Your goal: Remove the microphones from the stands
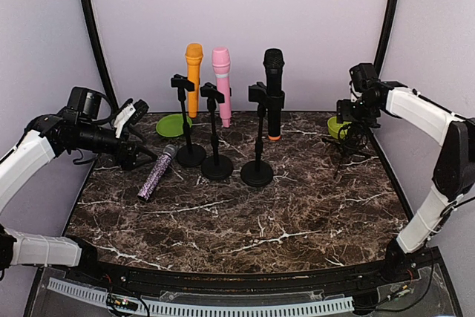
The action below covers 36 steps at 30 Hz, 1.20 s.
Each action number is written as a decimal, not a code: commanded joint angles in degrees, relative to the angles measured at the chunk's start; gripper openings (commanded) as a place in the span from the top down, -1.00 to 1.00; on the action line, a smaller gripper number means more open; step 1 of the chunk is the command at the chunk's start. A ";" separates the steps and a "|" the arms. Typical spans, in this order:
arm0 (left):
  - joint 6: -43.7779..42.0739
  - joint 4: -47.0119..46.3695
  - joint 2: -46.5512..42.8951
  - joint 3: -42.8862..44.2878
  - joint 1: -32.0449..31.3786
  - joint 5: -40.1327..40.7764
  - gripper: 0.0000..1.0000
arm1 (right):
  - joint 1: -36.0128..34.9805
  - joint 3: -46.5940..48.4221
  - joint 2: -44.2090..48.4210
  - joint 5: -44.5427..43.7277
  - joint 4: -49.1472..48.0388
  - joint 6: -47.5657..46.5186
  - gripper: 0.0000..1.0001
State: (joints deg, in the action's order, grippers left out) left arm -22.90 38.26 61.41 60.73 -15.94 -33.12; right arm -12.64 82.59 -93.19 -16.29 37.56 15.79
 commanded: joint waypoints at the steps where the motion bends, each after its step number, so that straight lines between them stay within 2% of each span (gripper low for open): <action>1: 1.42 -0.27 -0.52 1.75 1.41 0.22 -0.64 | -0.26 6.54 7.25 0.58 -0.91 1.09 -0.85; 2: 1.70 -0.50 -0.17 1.84 1.71 -0.02 -0.64 | -0.45 7.68 8.51 0.90 -0.75 1.24 -0.97; 3: 2.04 -0.62 0.23 1.92 2.10 -0.26 -0.64 | -0.81 8.57 9.41 1.13 -0.66 1.26 -1.00; 8: 3.25 -1.16 1.08 2.04 2.94 -1.87 -0.64 | -8.16 6.16 14.97 4.08 -4.93 0.86 -1.00; 14: 3.14 0.24 1.58 2.67 3.26 -3.76 -0.64 | -18.76 -11.09 23.29 25.35 -23.41 -4.63 -1.00; 18: 2.72 1.09 1.57 2.65 3.28 -4.22 -0.64 | -23.51 -14.80 22.55 31.90 -29.48 -9.97 -1.00; 24: 2.83 1.57 1.61 2.49 3.28 -5.70 -0.66 | -25.37 -12.04 16.51 32.92 -31.94 -14.84 -1.00; 28: 2.60 1.80 1.61 2.29 3.29 -5.81 -0.67 | -25.79 -10.56 13.65 30.58 -34.70 -16.40 -0.96; 36: 1.50 3.26 2.06 2.96 3.29 -6.57 -0.67 | -26.60 -9.42 9.33 25.73 -39.80 -19.61 -0.70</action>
State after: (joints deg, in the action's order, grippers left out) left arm -20.40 39.66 63.40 61.89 -13.02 -38.41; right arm -38.57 70.63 -82.37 12.08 3.29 -1.58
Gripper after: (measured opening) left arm 0.835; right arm 0.888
